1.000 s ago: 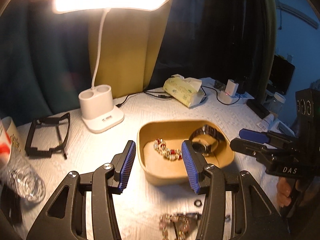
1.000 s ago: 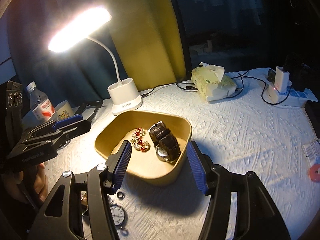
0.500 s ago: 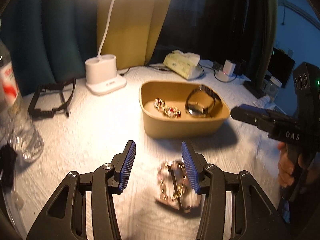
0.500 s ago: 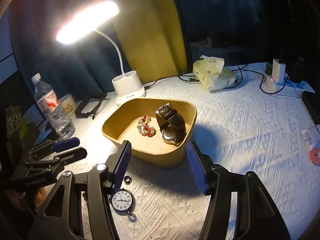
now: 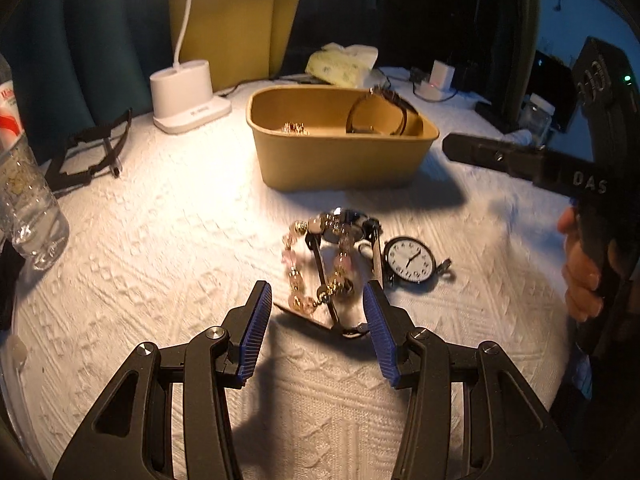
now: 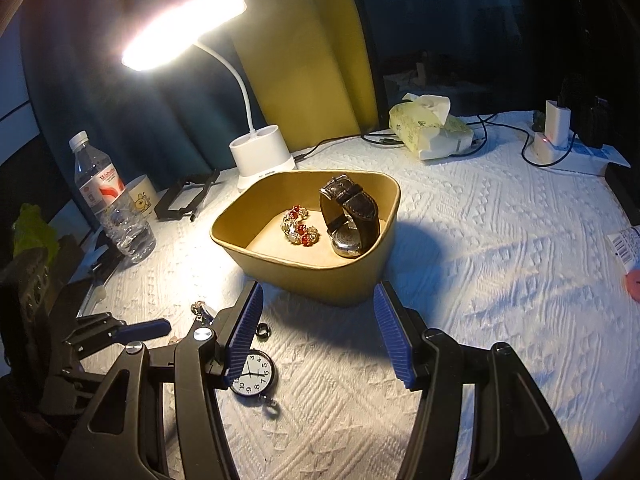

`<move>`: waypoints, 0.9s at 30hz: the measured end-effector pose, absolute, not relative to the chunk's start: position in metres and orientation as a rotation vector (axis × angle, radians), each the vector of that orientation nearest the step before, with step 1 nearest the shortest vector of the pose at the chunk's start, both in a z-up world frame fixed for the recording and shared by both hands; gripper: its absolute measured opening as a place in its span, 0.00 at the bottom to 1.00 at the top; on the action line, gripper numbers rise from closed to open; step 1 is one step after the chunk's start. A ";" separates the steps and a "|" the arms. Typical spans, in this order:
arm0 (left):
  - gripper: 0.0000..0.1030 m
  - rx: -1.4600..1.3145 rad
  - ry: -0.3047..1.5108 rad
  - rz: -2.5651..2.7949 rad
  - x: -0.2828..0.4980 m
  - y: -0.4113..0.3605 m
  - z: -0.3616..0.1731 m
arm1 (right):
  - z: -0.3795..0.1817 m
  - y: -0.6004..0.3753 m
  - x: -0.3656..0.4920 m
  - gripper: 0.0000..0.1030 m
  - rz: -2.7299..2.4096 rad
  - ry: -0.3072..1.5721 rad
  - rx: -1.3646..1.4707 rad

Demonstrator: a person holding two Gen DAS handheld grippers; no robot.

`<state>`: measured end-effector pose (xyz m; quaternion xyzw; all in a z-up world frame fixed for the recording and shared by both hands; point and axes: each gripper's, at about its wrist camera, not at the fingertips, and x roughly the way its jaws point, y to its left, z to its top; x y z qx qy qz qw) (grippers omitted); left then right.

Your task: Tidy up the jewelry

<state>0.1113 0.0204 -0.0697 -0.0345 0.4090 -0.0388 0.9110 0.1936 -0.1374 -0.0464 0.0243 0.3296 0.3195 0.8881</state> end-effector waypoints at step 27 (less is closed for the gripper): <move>0.10 -0.054 0.658 -0.039 0.096 0.024 -0.033 | -0.039 -0.134 0.187 0.56 0.665 0.675 0.028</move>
